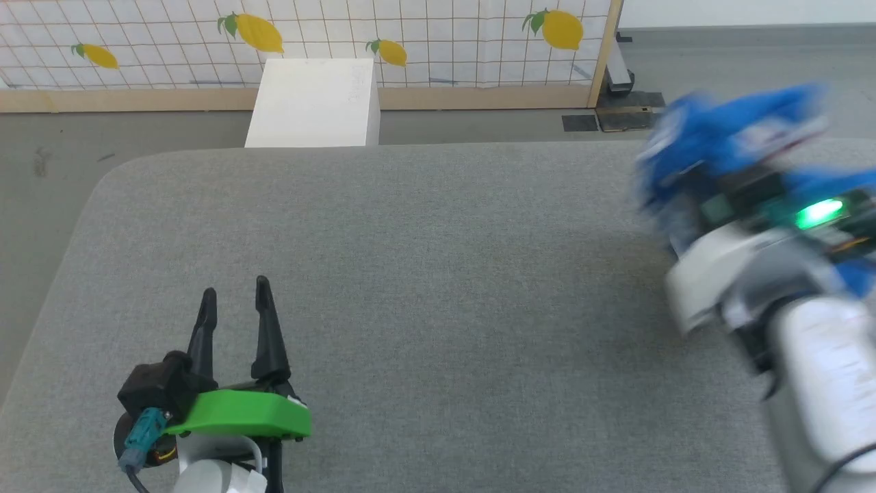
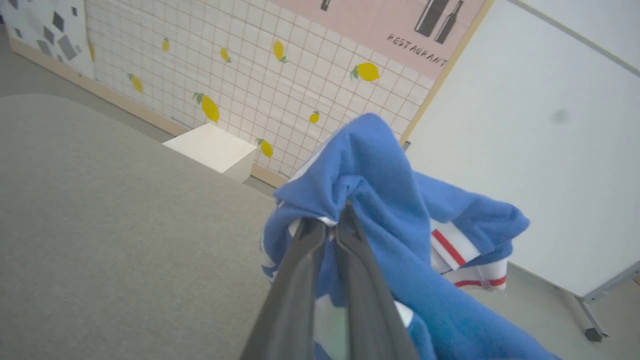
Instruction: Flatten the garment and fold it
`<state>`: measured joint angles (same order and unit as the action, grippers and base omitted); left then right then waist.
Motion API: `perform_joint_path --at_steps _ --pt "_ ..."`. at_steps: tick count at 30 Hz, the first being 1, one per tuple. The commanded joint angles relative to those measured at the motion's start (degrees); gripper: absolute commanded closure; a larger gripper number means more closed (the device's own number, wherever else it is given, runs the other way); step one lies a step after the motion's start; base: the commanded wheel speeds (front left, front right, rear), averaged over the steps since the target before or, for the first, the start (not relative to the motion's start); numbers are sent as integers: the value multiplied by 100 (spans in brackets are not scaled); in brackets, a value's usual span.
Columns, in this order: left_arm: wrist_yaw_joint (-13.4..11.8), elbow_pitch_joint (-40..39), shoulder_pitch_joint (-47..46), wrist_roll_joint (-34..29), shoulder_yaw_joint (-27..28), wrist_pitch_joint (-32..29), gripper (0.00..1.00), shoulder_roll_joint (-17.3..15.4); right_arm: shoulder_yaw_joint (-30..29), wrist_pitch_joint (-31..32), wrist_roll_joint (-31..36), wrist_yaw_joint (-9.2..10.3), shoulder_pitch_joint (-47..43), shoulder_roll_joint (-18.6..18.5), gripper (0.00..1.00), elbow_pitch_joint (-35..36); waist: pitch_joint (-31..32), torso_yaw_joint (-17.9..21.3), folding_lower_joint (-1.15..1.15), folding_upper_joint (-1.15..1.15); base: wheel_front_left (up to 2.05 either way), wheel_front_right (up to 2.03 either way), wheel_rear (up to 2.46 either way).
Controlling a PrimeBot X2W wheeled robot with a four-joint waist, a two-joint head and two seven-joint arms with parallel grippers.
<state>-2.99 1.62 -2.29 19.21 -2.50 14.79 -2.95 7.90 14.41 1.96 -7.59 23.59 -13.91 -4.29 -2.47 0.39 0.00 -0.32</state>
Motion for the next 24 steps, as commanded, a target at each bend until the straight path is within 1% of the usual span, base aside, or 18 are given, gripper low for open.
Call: perform_joint_path --at_steps 1,2,6,8,9,11,14,17,19,21,24 --pt "40 25 56 3 -20 20 0 7 356 141 -139 10 -141 20 100 -48 -11 -29 0 32 0 0 0" --pt "44 33 54 9 -39 20 0 7 746 284 -245 10 -201 1 100 -124 -21 -49 0 32 0 0 0" --pt "57 65 18 26 -94 20 0 7 1949 620 -789 10 -351 46 100 -593 -92 -150 0 32 0 0 0" --pt "49 68 -19 35 -124 20 0 7 2327 713 -1067 10 -409 103 100 -811 -130 -216 0 32 0 0 0" --pt "43 66 -32 34 -133 20 0 7 2452 728 -1184 10 -428 127 87 -872 -143 -242 0 32 0 0 0" --pt "32 55 -48 26 -126 20 0 7 2655 710 -1421 10 -460 159 0 -932 -168 -278 0 32 0 0 0" --pt "35 54 -50 9 -91 20 0 7 2738 647 -1727 10 -519 133 0 -855 -178 -299 0 32 0 0 0" --pt "27 62 -28 4 -61 20 0 7 2473 492 -1956 10 -668 105 0 -590 -143 -290 0 32 0 0 0" --pt "21 68 1 5 -38 20 0 7 2085 335 -1978 10 -848 115 0 -327 -103 -268 0 32 0 0 0" --pt "15 67 31 12 -7 20 0 7 1522 92 -1896 10 -1064 150 0 -56 -57 -224 0 32 0 0 0" --pt "36 64 62 8 8 20 0 7 436 -324 -1550 10 -1475 397 0 317 4 -132 0 32 0 0 0"
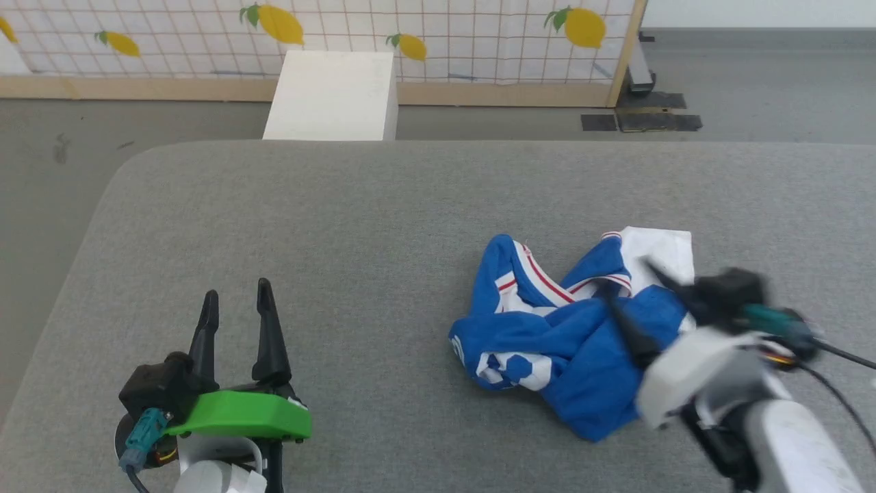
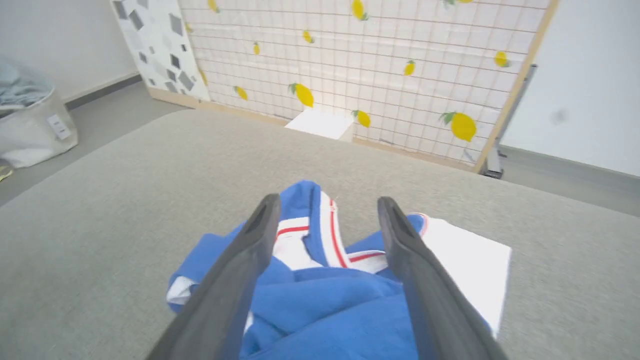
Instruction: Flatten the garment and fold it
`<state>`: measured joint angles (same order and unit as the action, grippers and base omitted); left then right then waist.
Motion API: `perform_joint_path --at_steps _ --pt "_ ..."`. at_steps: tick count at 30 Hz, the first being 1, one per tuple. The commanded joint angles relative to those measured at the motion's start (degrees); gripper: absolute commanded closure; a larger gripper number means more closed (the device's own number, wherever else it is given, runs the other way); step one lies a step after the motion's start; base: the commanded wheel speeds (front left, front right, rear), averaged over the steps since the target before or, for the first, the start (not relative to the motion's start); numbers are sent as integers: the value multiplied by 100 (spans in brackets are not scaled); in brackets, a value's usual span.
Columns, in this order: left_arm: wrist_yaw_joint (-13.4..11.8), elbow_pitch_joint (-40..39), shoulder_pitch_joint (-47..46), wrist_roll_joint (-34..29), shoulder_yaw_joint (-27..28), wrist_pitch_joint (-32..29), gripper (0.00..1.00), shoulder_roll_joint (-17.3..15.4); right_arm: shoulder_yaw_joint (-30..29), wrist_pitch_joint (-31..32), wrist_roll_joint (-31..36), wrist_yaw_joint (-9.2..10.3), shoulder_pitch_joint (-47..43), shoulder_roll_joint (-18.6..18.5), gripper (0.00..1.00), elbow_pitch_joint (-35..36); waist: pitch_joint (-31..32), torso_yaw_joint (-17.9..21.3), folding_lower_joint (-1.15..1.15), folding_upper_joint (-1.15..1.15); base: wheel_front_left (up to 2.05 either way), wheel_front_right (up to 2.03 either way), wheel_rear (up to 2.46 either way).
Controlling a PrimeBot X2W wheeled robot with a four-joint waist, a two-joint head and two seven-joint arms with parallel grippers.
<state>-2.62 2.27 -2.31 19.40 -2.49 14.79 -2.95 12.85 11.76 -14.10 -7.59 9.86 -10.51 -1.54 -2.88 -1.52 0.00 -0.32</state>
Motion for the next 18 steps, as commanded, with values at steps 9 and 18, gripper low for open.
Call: perform_joint_path --at_steps 9,18 --pt "70 29 -12 -85 -121 20 0 7 -2135 -861 757 10 -1051 740 0 143 12 408 0 32 0 0 0" --pt "498 911 -735 -304 -1708 -176 0 7 -2207 -1007 416 10 -1270 761 0 -95 -36 598 0 32 0 0 0"
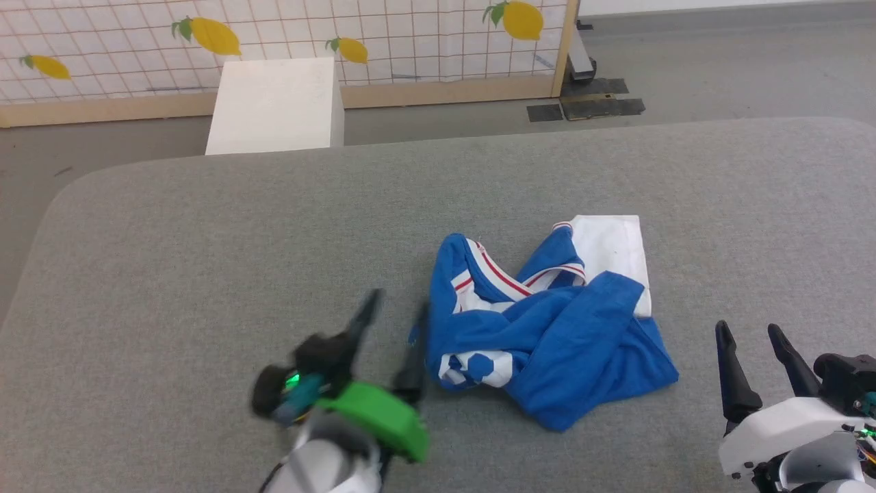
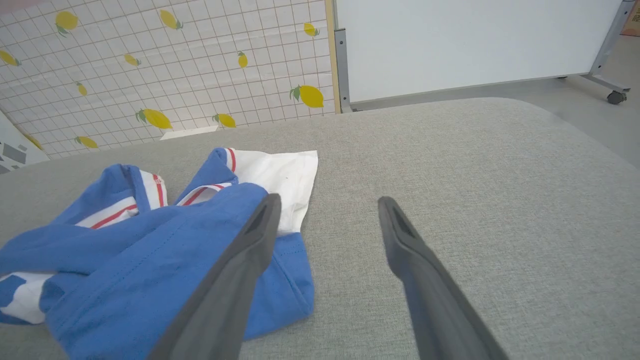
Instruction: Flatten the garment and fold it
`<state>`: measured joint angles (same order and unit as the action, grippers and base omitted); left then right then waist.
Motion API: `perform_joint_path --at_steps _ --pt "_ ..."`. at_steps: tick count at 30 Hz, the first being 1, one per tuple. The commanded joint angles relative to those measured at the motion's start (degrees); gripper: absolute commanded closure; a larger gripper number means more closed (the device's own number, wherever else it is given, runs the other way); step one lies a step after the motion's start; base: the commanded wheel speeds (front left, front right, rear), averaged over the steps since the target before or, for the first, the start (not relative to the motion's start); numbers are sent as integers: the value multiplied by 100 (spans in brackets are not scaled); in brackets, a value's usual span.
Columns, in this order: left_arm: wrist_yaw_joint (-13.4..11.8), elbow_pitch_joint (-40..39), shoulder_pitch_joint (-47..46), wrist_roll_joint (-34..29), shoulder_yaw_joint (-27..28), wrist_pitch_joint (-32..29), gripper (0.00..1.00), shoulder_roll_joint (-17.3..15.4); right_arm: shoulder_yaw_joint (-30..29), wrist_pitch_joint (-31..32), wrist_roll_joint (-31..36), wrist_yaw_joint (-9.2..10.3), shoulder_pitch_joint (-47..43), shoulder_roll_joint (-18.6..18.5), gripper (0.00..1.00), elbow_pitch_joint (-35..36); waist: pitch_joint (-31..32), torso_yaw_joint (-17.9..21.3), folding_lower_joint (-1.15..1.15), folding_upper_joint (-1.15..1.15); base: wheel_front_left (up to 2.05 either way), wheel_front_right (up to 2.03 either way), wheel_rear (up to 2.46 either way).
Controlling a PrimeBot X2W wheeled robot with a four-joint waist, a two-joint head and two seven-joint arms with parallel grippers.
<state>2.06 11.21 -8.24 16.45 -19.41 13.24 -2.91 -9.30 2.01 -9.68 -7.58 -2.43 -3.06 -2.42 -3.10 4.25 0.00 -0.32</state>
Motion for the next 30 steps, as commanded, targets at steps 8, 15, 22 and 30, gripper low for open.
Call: perform_joint_path --at_steps 8,15,22,30 --pt "55 1209 -1591 365 -1498 -1613 0 3 208 -16 -136 9 69 17 0 -28 -172 204 0 32 0 0 0" --pt "25 2072 -2464 748 -2185 -3220 0 3 393 -54 -232 9 126 18 0 -89 -322 379 0 32 0 0 0" --pt "258 2220 -2708 1388 -2643 -4388 100 3 409 -73 -207 9 125 18 0 -135 -297 447 0 32 0 0 0" --pt "469 1552 -2640 1511 -2832 -3351 100 -1 375 -35 -158 9 30 18 0 -125 -58 338 0 32 0 0 0"
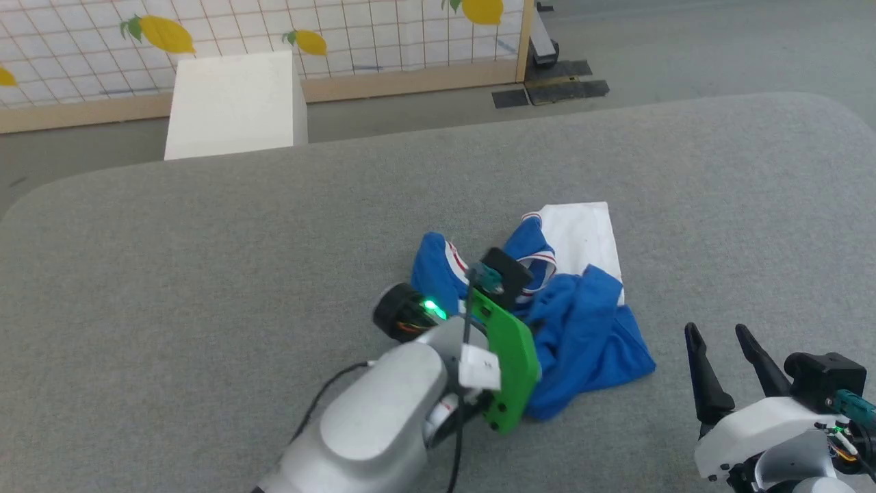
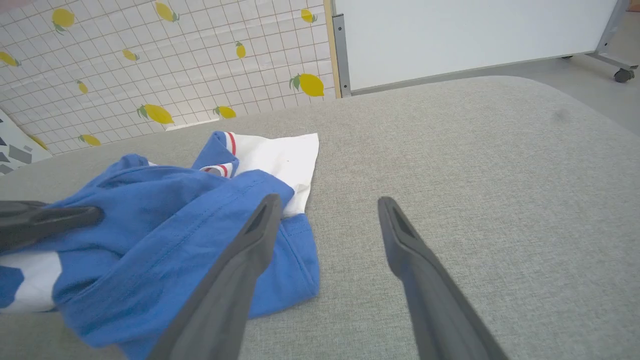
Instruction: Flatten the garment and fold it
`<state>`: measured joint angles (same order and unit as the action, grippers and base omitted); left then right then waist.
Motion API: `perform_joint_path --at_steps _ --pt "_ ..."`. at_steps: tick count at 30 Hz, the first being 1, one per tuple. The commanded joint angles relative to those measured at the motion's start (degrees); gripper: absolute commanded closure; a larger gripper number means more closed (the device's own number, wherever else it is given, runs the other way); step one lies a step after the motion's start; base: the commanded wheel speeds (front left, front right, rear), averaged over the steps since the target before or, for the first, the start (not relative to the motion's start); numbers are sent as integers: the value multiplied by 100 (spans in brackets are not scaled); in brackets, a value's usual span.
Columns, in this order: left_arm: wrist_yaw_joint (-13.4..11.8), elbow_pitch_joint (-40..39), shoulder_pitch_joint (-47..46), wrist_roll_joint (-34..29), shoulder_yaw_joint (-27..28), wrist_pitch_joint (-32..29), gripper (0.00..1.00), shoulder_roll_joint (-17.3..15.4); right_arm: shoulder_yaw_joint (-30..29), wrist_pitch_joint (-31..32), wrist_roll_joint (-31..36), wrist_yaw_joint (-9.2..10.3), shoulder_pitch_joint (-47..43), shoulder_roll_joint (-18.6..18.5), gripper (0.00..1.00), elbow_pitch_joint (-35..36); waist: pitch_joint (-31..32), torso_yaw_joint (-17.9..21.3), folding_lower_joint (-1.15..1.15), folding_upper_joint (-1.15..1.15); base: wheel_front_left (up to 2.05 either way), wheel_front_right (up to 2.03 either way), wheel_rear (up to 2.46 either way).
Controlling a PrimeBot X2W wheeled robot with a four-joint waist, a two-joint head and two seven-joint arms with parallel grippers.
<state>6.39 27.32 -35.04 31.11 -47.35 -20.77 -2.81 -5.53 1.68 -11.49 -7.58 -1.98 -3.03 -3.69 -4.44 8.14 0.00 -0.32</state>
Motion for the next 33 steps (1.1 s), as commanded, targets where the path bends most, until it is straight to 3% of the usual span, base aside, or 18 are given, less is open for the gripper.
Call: perform_joint_path --at_steps 1,5,8,9,10,15,20,24,29,33 --pt "58 -176 106 91 -115 101 100 -39 1 8 28 9 -27 15 0 12 99 -64 0 32 0 0 0" --pt "101 -717 564 368 -586 -5 100 -374 -30 54 42 9 -100 15 0 65 222 -140 0 32 0 0 0" --pt "106 -981 1004 615 -970 -441 100 -746 -57 86 50 9 -162 15 0 116 267 -212 0 32 0 0 0" --pt "107 -1038 1108 676 -1049 -542 65 -837 -63 93 55 9 -177 15 0 127 274 -237 0 32 0 0 0" --pt "107 -1114 1204 703 -1134 -594 0 -936 -69 101 56 9 -194 15 0 137 281 -267 0 32 0 0 0" --pt "-20 -1364 1437 781 -1044 -292 0 -1074 -58 137 49 9 -196 15 0 178 275 -352 0 32 0 0 0" --pt "-619 -1596 1266 443 -482 784 0 -923 -59 139 35 9 -157 15 0 220 232 -396 0 32 0 0 0" --pt "-925 -1467 1020 283 -228 1195 0 -735 -50 123 16 9 -117 15 0 229 166 -383 0 32 0 0 0" --pt "-945 -759 594 389 -148 1019 0 -432 -53 90 -10 9 -46 15 0 226 42 -295 0 32 0 0 0" --pt "-910 153 213 511 -238 376 0 -302 13 30 -58 9 41 15 0 167 -88 -85 0 32 0 0 0"
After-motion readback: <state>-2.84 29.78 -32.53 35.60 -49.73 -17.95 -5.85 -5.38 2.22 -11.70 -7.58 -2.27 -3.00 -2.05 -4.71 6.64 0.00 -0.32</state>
